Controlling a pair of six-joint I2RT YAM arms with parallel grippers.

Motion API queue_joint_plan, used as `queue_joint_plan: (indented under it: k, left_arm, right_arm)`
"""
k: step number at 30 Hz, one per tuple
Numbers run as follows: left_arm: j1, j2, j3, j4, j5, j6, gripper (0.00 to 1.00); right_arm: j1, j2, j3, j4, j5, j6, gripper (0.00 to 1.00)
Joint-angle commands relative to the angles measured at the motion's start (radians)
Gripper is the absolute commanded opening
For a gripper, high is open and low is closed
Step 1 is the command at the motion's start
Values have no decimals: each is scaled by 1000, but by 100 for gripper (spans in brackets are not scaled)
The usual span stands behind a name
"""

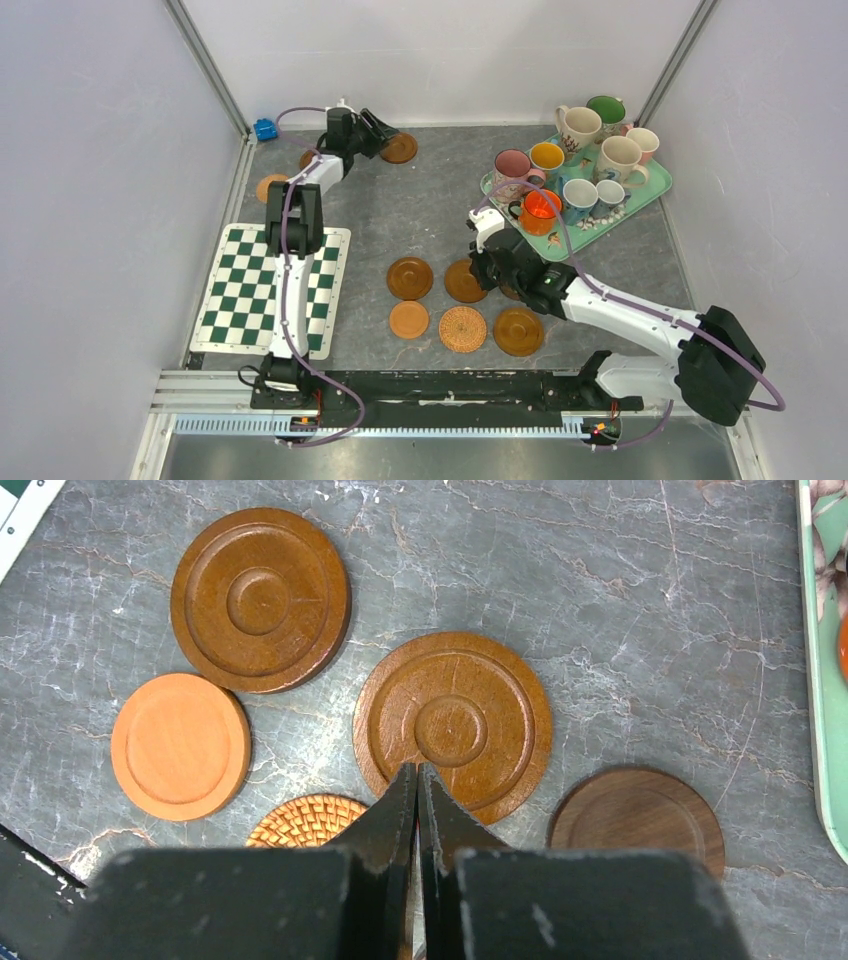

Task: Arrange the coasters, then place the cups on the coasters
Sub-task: Move the coaster to the center of the board.

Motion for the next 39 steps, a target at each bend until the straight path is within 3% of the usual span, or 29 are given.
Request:
queue_joint_plan:
  k: [1,18,39]
  left_arm:
    - [-26,51,65,-44,-10,-56,60]
    - [-105,22,30,-363,-26,26,58]
    - [-229,-344,-589,-339,-74,125,60]
  right_arm:
    - [1,14,51,24,22,-17,0]
    - [1,-55,-1,24,49,-17,0]
    - [1,-249,-141,40,22,51,0]
